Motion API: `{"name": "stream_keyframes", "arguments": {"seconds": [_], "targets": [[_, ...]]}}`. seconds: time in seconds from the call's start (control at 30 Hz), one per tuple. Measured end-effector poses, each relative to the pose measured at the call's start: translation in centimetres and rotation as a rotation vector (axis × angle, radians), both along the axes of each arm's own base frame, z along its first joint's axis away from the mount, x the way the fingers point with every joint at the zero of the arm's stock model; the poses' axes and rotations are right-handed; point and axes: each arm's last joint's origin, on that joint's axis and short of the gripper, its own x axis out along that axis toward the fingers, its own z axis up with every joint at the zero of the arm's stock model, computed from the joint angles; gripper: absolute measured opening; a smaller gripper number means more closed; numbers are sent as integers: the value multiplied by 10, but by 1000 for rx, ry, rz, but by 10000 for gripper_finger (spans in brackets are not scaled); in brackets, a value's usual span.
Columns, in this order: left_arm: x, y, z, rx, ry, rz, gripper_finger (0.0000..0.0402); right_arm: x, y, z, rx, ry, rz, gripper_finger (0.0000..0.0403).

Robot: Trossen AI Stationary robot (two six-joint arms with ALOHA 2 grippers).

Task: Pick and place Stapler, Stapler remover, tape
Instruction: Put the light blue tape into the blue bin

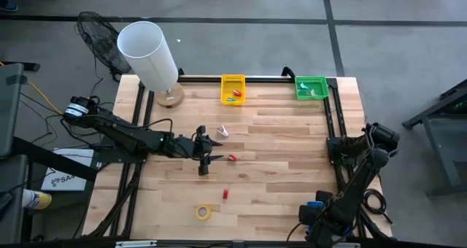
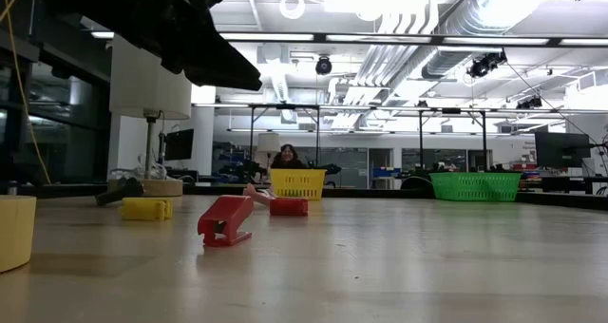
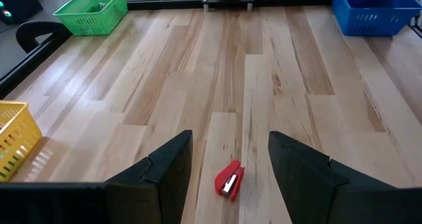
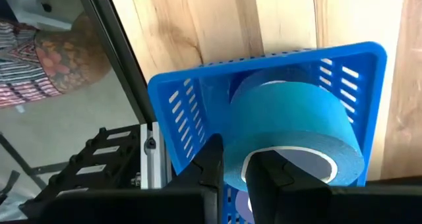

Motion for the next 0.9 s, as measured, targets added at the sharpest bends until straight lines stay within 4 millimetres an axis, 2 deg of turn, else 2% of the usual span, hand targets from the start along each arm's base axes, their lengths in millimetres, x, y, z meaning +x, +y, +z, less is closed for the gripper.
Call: {"name": "stream_keyframes", "arguments": {"seconds": [0.53,0.73,0.9], "targets": [[0,0,0,-2,0,0,195,-7,6,0,-20,-50,-30,29],[0,-1,0,-9,2,-16,195,-7,12,-11,-30,-20,-33,29],[0,-1,0,-12,1,-16,195,-6,12,-12,-35,-19,-26,29]]}}
